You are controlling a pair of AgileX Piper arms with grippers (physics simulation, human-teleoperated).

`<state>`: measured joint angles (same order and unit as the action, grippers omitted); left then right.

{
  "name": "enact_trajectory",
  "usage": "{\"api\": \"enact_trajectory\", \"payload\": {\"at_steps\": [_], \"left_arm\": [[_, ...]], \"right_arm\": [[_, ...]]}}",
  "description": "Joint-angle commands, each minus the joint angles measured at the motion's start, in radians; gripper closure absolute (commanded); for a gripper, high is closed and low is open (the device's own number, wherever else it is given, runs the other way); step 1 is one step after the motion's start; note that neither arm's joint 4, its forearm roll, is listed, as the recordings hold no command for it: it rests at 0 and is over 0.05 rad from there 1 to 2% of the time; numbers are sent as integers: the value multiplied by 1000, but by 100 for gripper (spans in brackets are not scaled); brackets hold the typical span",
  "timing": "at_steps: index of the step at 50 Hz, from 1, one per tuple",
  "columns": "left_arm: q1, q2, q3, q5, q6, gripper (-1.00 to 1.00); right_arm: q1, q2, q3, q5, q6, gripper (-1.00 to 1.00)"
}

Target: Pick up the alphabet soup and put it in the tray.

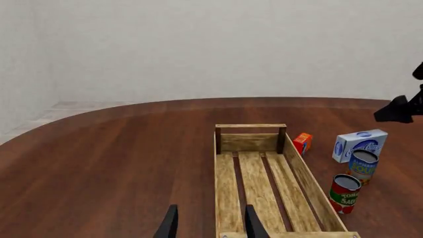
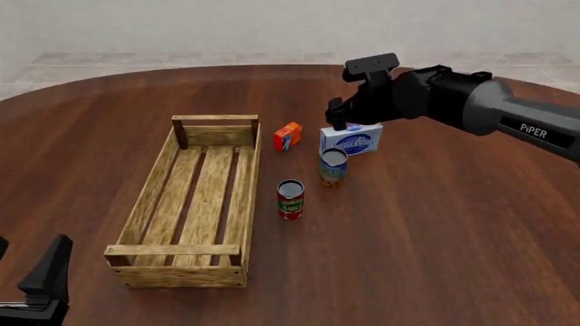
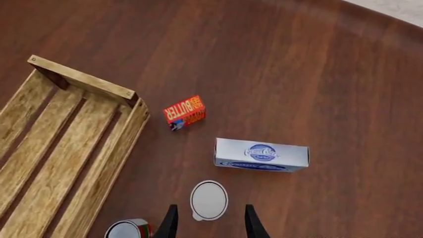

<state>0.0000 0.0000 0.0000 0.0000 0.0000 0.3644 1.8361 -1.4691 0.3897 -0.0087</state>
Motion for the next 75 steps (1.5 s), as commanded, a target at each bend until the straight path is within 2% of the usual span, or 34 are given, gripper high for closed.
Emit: {"api": "enact_trajectory", "payload": {"at_steps": [1, 51, 75], "left_arm": [[0, 0, 0, 0, 0, -100], [0, 0, 0, 0, 0, -100], [0, 0, 0, 0, 0, -100]], "right_arm": [[-8, 25, -5, -10, -1, -100], [-22, 98, -34, -27, 2, -100], [9, 126, -44, -33, 12, -100]]}}
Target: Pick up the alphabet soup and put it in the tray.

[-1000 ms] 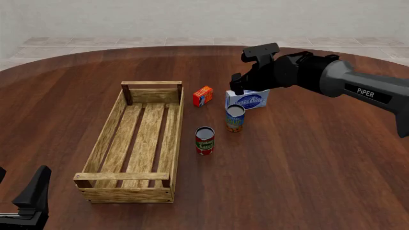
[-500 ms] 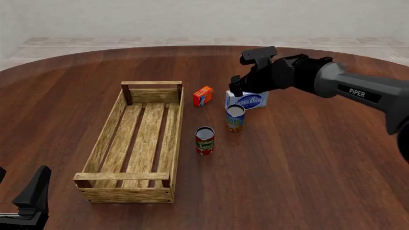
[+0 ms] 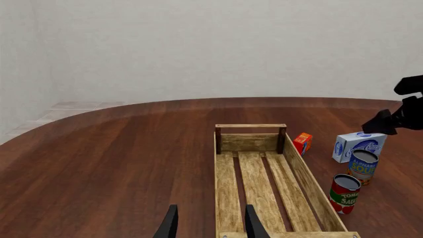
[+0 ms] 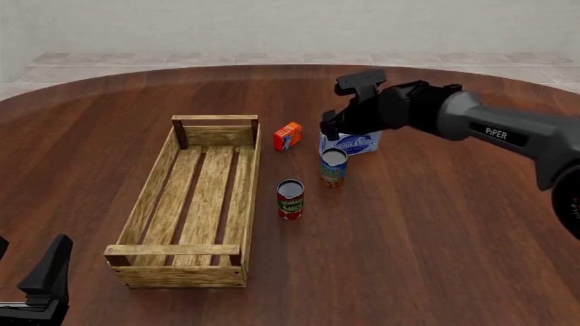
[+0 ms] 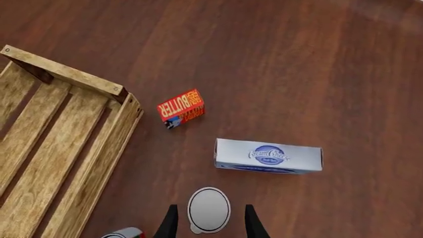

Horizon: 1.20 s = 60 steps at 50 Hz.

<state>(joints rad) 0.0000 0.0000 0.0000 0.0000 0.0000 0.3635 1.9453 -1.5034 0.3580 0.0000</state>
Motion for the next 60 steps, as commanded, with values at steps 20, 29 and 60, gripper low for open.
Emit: {"api": "enact_trajectory", "payload": {"at_steps": [20, 29, 60], "left_arm": [[0, 0, 0, 0, 0, -100], [0, 0, 0, 0, 0, -100], [0, 0, 0, 0, 0, -100]], "right_arm": [[5, 61, -28, -11, 10, -100], [6, 67, -22, -18, 11, -100], [3, 84, -14, -27, 9, -100]]}}
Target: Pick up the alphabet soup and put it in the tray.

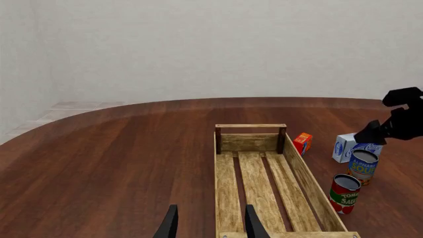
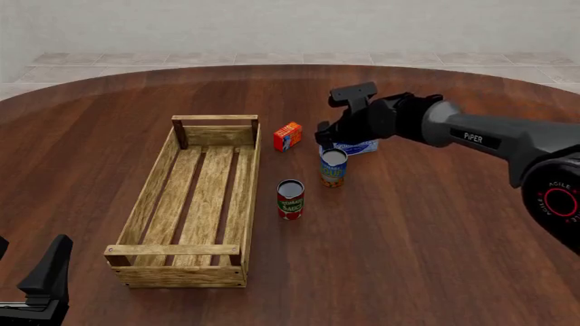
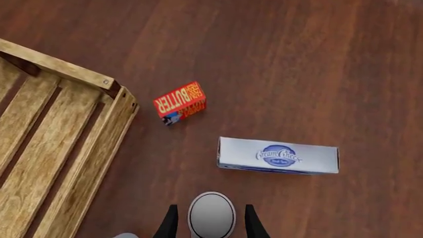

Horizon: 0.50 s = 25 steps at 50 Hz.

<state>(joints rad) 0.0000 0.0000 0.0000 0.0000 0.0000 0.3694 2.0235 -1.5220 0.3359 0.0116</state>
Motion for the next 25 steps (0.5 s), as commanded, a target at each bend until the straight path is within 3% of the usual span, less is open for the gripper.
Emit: {"api": "enact_trajectory", "payload": {"at_steps": [1, 25], "left_arm": [[0, 0, 0, 0, 0, -100], [0, 0, 0, 0, 0, -100]], "right_arm": [[-4, 5, 5, -5, -4, -100], [0, 24, 10, -16, 0, -100]]}}
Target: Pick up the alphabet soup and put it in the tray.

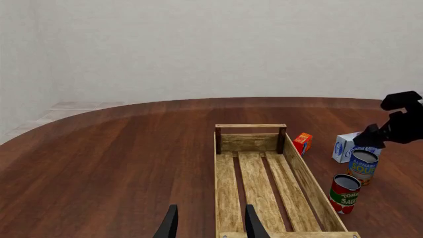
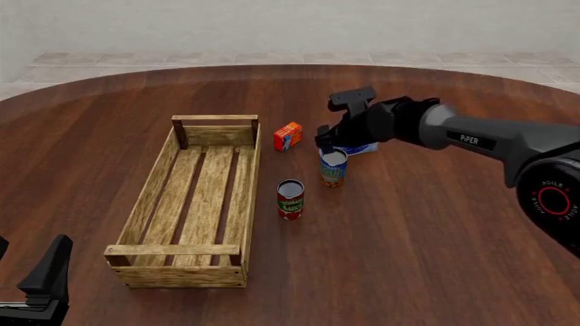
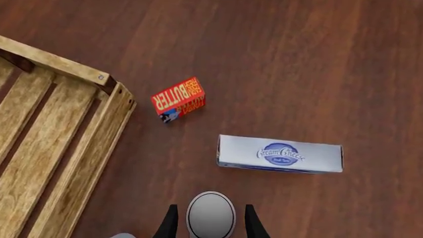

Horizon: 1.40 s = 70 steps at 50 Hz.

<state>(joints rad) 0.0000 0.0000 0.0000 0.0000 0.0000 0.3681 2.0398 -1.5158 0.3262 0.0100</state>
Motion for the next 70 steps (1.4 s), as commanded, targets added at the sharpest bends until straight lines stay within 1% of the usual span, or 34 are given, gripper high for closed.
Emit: {"api": "enact_trajectory", "payload": {"at_steps": [1, 70], "left_arm": [[0, 0, 0, 0, 0, -100], [0, 0, 0, 0, 0, -100]], "right_arm": [[3, 7, 7, -7, 0, -100], [-1, 40, 39, -43, 17, -100]]}}
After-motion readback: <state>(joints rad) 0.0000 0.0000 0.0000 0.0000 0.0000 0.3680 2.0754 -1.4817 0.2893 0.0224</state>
